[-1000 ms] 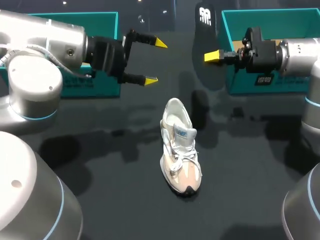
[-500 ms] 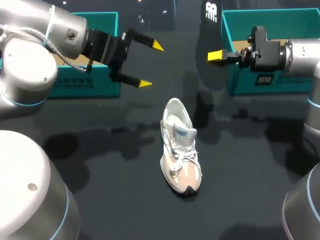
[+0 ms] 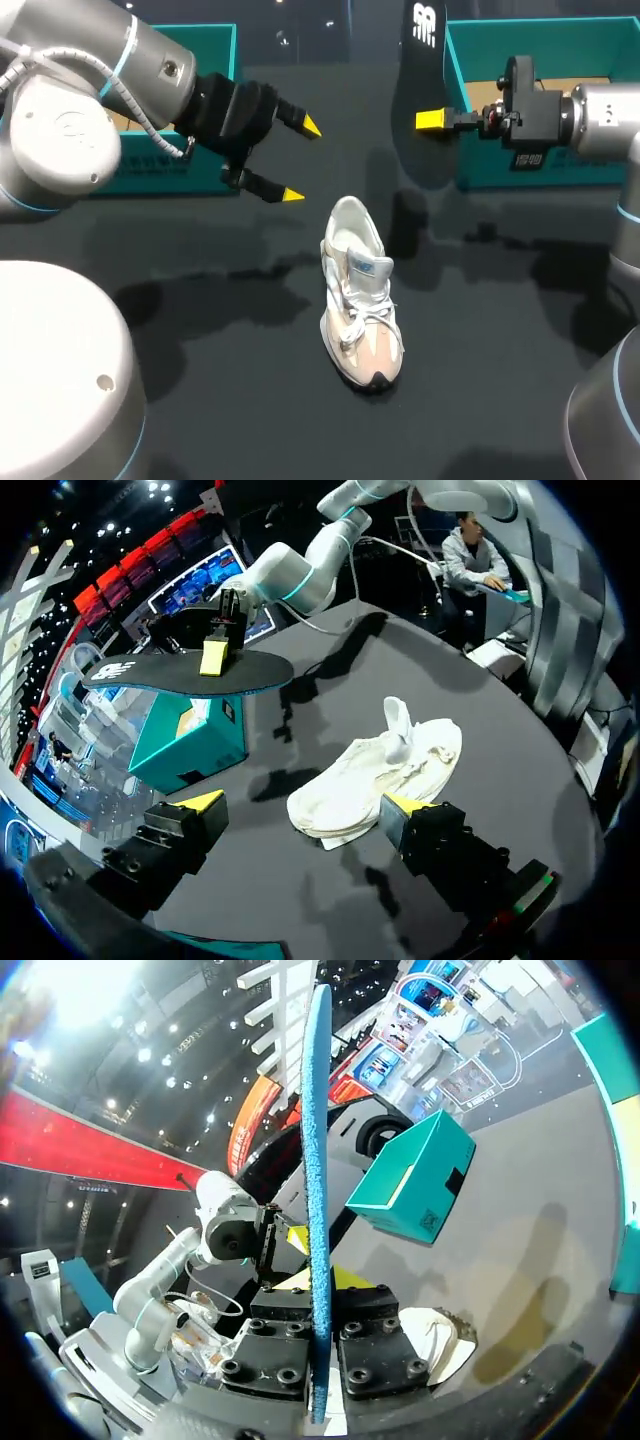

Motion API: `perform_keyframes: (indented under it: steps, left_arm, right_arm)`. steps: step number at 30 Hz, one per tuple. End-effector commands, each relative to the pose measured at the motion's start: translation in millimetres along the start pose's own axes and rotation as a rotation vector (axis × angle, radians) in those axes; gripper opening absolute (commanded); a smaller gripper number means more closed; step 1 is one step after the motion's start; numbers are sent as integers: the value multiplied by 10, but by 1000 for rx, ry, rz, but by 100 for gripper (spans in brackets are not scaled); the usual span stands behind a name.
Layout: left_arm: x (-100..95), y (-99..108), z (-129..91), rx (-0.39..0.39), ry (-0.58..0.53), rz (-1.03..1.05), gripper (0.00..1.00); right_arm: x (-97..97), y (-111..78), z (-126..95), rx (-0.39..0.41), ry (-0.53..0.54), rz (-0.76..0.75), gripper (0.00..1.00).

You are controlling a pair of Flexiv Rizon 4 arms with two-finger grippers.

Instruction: Take the shoe out of the shoebox, open the shoe tongue, remove and reinsert the insole, then place the shoe into the shoebox

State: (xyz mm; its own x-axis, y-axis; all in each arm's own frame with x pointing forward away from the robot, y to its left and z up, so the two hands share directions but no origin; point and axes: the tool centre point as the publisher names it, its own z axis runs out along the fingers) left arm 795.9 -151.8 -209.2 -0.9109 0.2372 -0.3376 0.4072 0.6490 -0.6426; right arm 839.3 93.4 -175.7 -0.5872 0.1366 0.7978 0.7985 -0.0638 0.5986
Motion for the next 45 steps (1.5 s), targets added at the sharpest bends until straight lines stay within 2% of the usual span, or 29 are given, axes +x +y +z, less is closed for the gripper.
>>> perform_keyframes:
  steps: [1,3,7,10,17,26,27,29,32,40,45]
  left_arm:
    - [-67,-53,-23,-129,35,-41,100]
    - [-10,-10,49,-156,63,-84,100]
    - [137,139,168,-240,108,-158,100]
    - [217,274,256,-270,131,-208,100]
    - [421,491,420,-263,189,-217,100]
    - [421,491,420,-263,189,-217,100]
    - [422,516,472,-292,181,-228,100]
    - [449,593,573,-281,213,-229,100]
    - [491,680,673,-308,226,-225,100]
    - [564,861,878,-294,215,-216,100]
    - [570,970,976,-291,221,-232,100]
  right_arm:
    - [-8,5,10,3,0,1,0]
    - [-54,-17,77,-3,-28,-55,0]
    - [-156,-60,219,-34,8,-113,0]
    - [-229,-59,319,-32,46,-154,0]
    - [-406,-113,462,19,114,-182,0]
    - [-406,-113,462,19,114,-182,0]
    - [-406,-113,462,19,114,-182,0]
    - [-485,-197,548,40,114,-176,0]
    - [-550,-287,641,36,133,-173,0]
    - [-586,-417,756,14,191,-203,0]
    - [-510,-427,851,24,231,-235,0]
